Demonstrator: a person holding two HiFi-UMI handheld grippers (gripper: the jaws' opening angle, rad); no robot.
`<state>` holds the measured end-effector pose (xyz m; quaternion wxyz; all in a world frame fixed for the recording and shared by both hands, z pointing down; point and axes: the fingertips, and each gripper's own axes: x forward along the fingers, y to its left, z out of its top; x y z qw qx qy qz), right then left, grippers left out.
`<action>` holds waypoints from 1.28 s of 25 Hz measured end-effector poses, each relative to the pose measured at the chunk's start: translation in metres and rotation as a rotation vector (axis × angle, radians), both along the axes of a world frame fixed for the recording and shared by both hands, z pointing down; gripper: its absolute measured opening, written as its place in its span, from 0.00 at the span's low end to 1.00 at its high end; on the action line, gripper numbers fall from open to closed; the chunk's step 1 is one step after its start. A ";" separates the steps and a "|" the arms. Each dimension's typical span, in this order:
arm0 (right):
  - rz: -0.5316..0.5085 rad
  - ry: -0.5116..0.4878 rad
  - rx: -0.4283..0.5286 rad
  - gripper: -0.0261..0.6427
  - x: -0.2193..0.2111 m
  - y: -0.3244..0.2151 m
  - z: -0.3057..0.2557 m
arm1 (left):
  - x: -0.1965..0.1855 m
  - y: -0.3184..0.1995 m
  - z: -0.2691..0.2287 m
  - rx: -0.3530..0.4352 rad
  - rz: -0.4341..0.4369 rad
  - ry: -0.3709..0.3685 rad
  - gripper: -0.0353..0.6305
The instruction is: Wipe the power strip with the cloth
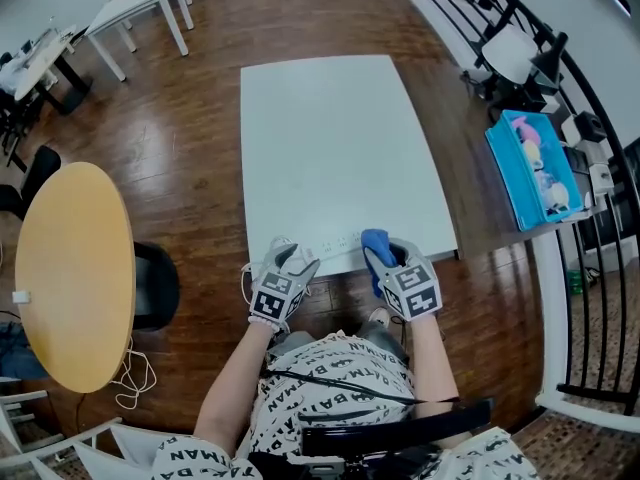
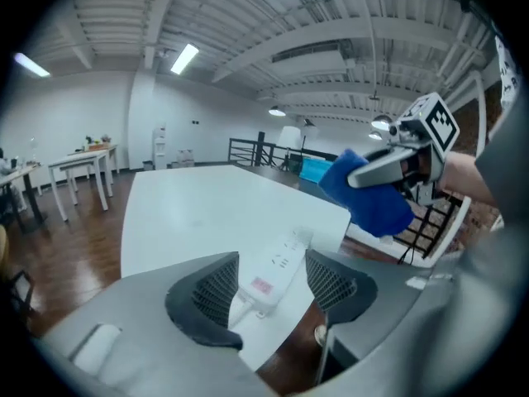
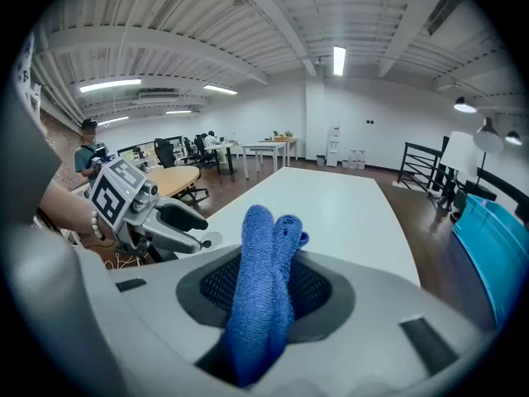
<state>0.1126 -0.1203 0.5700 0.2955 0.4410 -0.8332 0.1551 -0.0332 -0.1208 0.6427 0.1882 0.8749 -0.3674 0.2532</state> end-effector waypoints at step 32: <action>-0.003 0.082 -0.052 0.24 0.026 -0.014 0.019 | 0.011 -0.005 0.018 0.164 0.362 -0.278 0.49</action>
